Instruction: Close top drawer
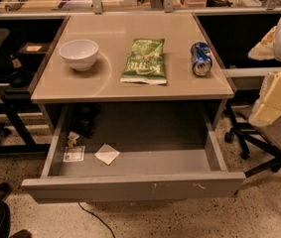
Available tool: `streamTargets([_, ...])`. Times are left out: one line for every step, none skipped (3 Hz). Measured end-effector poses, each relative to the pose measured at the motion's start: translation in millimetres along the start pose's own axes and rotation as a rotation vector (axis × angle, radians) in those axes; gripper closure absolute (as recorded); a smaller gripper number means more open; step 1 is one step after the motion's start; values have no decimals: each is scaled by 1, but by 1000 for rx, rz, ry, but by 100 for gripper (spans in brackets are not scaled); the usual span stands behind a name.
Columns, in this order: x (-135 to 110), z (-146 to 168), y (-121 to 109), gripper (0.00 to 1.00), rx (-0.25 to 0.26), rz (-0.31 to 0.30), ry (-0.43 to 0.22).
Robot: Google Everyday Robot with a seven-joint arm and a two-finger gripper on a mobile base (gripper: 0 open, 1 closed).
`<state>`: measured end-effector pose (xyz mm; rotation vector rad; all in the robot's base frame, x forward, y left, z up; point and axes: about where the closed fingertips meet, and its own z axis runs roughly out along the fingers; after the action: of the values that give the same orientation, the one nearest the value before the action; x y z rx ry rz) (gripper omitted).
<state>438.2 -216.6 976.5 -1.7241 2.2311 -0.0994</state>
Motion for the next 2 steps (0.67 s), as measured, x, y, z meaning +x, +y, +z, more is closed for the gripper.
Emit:
streamTargets([0,0,0,42,0,0,0])
streamTargets([0,0,0,64,0,0,0])
